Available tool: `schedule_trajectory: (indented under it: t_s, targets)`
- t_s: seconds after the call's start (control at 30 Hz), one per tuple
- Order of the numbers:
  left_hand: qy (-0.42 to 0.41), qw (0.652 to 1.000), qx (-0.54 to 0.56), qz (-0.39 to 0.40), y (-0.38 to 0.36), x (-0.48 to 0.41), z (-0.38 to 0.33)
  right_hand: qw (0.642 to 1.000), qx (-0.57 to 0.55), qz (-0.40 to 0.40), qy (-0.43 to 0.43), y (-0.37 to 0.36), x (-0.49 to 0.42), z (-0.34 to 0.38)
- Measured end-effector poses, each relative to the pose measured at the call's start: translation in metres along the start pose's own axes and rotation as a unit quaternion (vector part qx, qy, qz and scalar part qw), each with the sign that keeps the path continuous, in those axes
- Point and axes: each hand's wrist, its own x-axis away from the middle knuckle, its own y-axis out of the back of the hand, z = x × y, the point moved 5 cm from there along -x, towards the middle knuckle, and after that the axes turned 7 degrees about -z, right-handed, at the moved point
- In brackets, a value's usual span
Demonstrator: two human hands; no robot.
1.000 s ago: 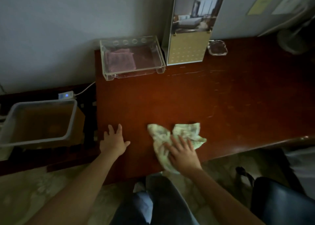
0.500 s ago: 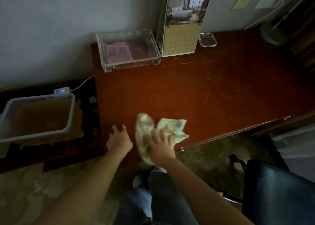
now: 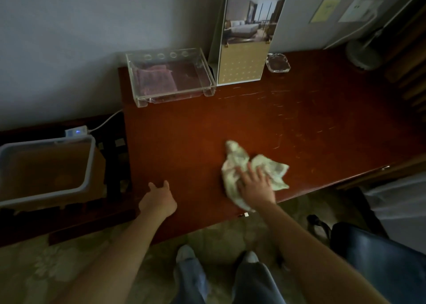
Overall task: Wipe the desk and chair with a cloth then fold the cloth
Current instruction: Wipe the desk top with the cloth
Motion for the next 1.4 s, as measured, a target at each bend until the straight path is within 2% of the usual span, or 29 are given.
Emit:
schedule_trajectory:
  t_s: [0.13,0.2,0.27,0.33,0.43,0.53,0.6,0.67,0.77,0.83,0.93,1.0,1.1,1.17,1.2,1.27,1.33,1.4]
  targets:
    - [0.023,0.999,0.012,0.036,0.006,-0.011,-0.020,0.969,-0.082,0.059,-0.224,0.019,-0.016,-0.100]
    - [0.016,0.999,0.012,0.030,0.011,-0.016,-0.034,0.959,-0.103,0.085,-0.249,0.012,-0.024,-0.117]
    - [0.007,1.000,0.019,0.017,0.016,-0.016,-0.055,0.963,-0.109,0.090,-0.230,0.007,-0.026,-0.108]
    - [0.017,0.999,0.030,-0.010,0.015,-0.015,-0.080,0.980,-0.091,0.069,-0.164,0.003,-0.019,-0.080]
    - [0.044,0.995,0.055,-0.065,0.013,-0.016,-0.114,0.997,-0.024,0.026,0.064,0.002,0.004,-0.019]
    - [0.057,0.991,0.073,-0.097,0.014,-0.022,-0.151,0.962,0.027,-0.002,0.273,0.000,0.009,-0.011]
    - [0.079,0.988,0.081,-0.105,0.015,-0.025,-0.176,0.946,0.038,-0.041,0.318,0.001,-0.003,-0.045]
    - [0.107,0.985,0.086,-0.102,0.015,-0.028,-0.202,0.963,0.034,-0.048,0.264,-0.002,-0.023,-0.103]
    - [0.130,0.983,0.075,-0.101,0.012,-0.027,-0.244,0.993,0.005,-0.053,0.102,0.009,-0.055,-0.219]
    - [0.118,0.985,0.060,-0.113,0.010,-0.028,-0.272,0.995,-0.007,-0.094,-0.014,0.023,-0.072,-0.305]
    - [0.103,0.986,0.052,-0.120,0.005,-0.025,-0.313,0.987,-0.062,-0.036,-0.147,0.034,-0.083,-0.408]
    - [0.113,0.985,0.061,-0.115,-0.002,-0.017,-0.332,0.986,-0.054,-0.015,-0.159,0.035,-0.083,-0.427]
    - [0.110,0.987,0.051,-0.109,-0.004,-0.014,-0.345,0.984,-0.058,-0.026,-0.166,0.035,-0.090,-0.409]
    - [0.099,0.990,0.039,-0.093,-0.006,-0.012,-0.346,0.991,-0.037,-0.012,-0.130,0.036,-0.090,-0.381]
    - [0.090,0.992,0.032,-0.080,-0.006,-0.013,-0.345,0.996,-0.020,0.000,-0.083,0.030,-0.088,-0.360]
    - [0.074,0.996,0.020,-0.045,-0.008,-0.015,-0.340,0.998,0.013,-0.009,0.066,0.024,-0.078,-0.309]
    - [0.070,0.997,0.016,-0.017,-0.006,-0.017,-0.337,0.965,0.047,-0.028,0.256,0.024,-0.060,-0.258]
    - [0.073,0.997,0.015,-0.002,-0.004,-0.020,-0.336,0.910,0.100,0.024,0.401,0.015,-0.042,-0.227]
